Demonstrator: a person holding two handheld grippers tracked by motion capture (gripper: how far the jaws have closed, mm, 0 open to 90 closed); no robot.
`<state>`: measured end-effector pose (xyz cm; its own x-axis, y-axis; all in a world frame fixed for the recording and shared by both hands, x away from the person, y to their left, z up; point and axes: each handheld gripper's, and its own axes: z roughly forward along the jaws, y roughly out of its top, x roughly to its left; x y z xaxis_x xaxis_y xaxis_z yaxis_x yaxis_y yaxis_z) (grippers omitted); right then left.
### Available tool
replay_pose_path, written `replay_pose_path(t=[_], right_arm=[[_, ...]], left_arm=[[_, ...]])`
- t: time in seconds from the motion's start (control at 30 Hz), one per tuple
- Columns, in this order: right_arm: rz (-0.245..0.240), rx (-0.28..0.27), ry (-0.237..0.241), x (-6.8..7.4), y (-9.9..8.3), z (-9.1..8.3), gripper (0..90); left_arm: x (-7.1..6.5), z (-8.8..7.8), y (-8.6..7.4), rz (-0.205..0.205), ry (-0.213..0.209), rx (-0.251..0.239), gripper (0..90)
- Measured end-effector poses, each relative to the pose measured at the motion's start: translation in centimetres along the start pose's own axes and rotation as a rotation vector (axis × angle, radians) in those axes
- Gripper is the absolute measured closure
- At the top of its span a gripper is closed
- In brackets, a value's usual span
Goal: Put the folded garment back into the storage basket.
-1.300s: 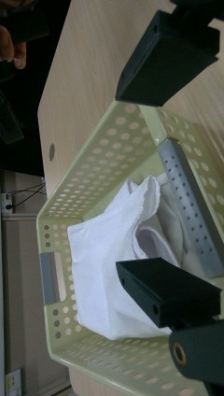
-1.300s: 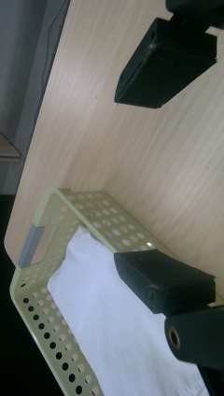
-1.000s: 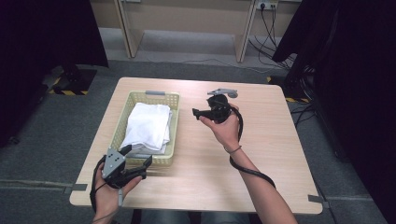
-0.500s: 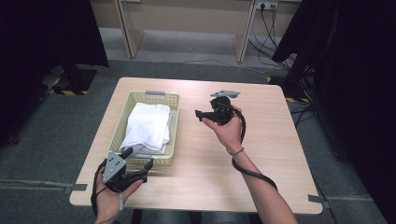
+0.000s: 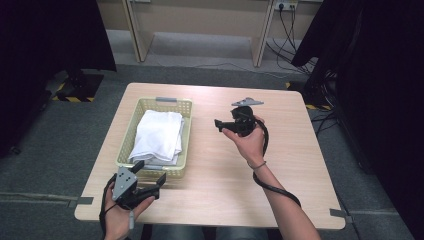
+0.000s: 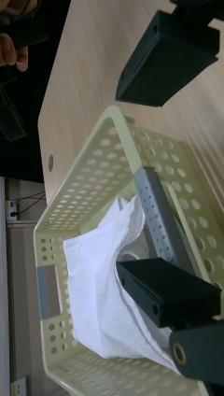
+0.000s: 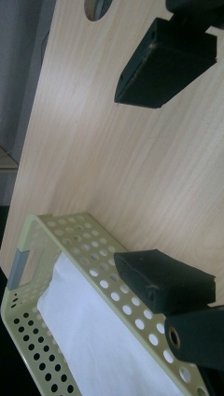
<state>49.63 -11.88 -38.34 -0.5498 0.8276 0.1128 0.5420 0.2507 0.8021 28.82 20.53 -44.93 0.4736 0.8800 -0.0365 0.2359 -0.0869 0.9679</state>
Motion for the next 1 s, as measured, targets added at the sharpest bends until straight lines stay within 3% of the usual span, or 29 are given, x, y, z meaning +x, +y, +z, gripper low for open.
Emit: replay_pose_path(t=[1.0], right_arm=[[0.027,-0.006,-0.035,-2.1,-2.3,-1.6,19.8]], left_arm=[[-0.9,-0.9,-1.4,0.015,-0.010,-0.034,14.9]])
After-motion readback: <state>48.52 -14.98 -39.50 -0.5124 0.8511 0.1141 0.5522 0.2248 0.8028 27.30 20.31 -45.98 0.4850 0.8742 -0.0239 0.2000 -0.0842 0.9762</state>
